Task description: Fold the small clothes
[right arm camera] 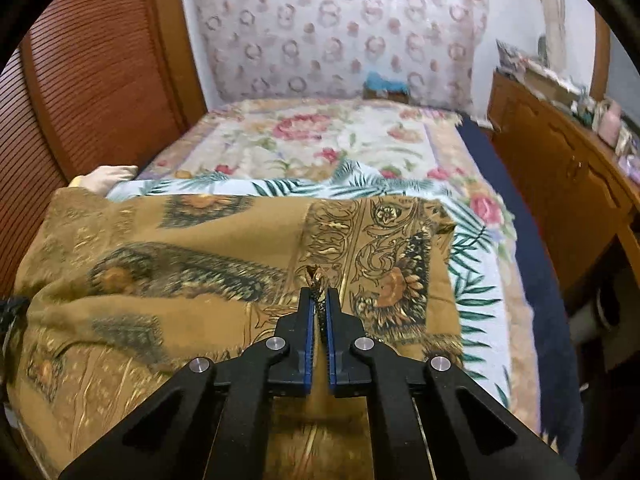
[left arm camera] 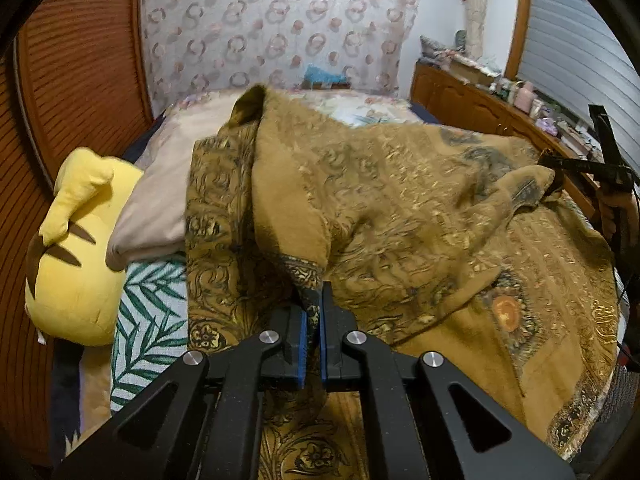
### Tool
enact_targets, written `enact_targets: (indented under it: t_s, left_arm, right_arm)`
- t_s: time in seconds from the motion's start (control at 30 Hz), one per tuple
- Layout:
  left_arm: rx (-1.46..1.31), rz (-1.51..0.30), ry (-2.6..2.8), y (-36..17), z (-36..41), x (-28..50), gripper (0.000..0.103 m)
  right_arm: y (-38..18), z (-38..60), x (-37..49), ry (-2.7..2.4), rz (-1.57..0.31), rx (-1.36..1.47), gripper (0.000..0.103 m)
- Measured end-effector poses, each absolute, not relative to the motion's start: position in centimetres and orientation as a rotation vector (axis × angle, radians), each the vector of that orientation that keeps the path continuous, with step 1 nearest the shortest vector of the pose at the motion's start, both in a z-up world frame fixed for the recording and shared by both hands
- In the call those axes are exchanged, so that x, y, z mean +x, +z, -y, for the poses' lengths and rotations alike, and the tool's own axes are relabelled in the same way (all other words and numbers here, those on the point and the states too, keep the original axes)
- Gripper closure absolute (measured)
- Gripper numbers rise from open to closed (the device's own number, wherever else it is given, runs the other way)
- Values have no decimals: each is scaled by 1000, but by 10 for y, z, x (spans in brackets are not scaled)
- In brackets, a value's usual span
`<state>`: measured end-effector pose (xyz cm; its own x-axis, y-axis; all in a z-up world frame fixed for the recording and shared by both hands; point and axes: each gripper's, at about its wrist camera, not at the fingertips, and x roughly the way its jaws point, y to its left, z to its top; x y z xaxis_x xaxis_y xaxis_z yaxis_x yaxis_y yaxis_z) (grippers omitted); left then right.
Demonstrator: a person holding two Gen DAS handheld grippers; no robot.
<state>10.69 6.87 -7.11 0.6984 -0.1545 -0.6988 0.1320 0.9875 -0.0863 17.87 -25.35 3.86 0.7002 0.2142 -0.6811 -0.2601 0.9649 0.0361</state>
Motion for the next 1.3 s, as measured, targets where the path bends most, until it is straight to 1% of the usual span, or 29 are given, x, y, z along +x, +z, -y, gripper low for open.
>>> enact_targets:
  t_s: [0.23,0.5,0.77,0.93,0.97,1.0,1.03,1.07,1.1,1.13,1.17,1.2,1.23,1.27,1.3]
  left_arm:
    - [-134,-675,-192,-41,-85,88,98]
    - [-164,-603,-200,-16,-95,59,98]
    - [-163,-628,-204,-19,-99,20,98]
    - [-125,-684,-185,-35,-92,14,98]
    - [-115,-704,-185,-39,-91,14,98]
    - [-109,-718,-182,-41,-91,15,93]
    - [-99,-722,-174,-42,-91,14,85]
    - [-85,-716,-161,-41,-91,13,80]
    - [-79,-707,-154,-39,-92,11,72]
    - [-81,-702,-154,-38,-93,10,62]
    - [-88,-692,-159,-35,-93,9,59]
    - [-95,-684,-164,-33,-95,8,55]
    - [-98,-681,-166,-32,-95,8,49]
    - [-99,-680,-166,-32,-95,9,44]
    - [-99,-680,-165,-33,-95,10,35]
  right_arm:
    - [63,284,110,296,-618,-11,99]
    - [51,303,38,336,-582,38,99]
    - [39,320,-18,354,-605,80,99]
    - [28,321,-29,326,-685,58,98]
    - [29,319,-29,317,-701,40,97]
    - [29,318,-29,304,-711,23,92]
    - [32,317,-28,290,-712,8,89]
    - [36,317,-29,283,-708,-10,88]
    - [40,315,-29,275,-699,-26,83]
    - [45,315,-29,259,-689,-42,72]
    - [49,310,-30,244,-682,-56,64]
    - [53,308,-30,234,-676,-67,48]
    - [56,307,-30,236,-668,-70,43]
    - [59,306,-27,238,-655,-70,42]
    - [60,304,-26,234,-648,-74,41]
